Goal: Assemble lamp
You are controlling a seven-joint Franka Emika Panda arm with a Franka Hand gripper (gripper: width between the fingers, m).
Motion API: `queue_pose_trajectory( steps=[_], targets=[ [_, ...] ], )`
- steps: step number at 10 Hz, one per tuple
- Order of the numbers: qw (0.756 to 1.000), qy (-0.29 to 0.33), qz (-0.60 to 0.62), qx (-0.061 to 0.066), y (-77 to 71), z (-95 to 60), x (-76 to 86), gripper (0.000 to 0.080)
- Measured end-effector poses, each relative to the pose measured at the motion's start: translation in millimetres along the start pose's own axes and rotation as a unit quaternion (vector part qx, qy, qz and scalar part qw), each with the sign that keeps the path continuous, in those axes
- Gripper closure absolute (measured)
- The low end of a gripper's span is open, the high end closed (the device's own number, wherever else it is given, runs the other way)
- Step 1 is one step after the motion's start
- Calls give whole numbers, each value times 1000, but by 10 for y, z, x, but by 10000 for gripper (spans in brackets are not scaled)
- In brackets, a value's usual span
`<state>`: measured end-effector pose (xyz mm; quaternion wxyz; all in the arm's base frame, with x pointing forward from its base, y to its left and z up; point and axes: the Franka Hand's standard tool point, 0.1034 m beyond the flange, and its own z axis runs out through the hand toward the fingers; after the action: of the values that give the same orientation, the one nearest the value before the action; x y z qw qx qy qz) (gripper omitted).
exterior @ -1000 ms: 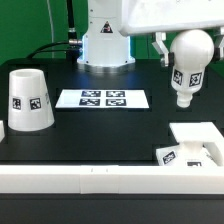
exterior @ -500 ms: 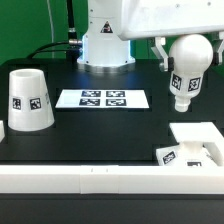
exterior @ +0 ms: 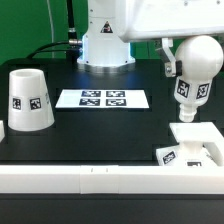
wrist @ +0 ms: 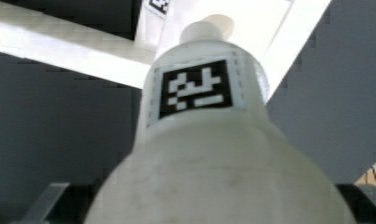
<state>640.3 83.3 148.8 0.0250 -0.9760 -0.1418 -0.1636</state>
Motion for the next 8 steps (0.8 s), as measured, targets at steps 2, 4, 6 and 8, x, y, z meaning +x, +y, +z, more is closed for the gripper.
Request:
queue_pose_trajectory(
  steps=[2,4,6,8],
  targets=[
    [1000,-1,-1,1,-11,14,-5,225],
    [1000,-3,-3,2,-32,62,1,225],
    [1000,-7,-3,3,-30,130,-29,225],
    [1000,-9,-3,4,-63,161,-43,225]
  ],
)
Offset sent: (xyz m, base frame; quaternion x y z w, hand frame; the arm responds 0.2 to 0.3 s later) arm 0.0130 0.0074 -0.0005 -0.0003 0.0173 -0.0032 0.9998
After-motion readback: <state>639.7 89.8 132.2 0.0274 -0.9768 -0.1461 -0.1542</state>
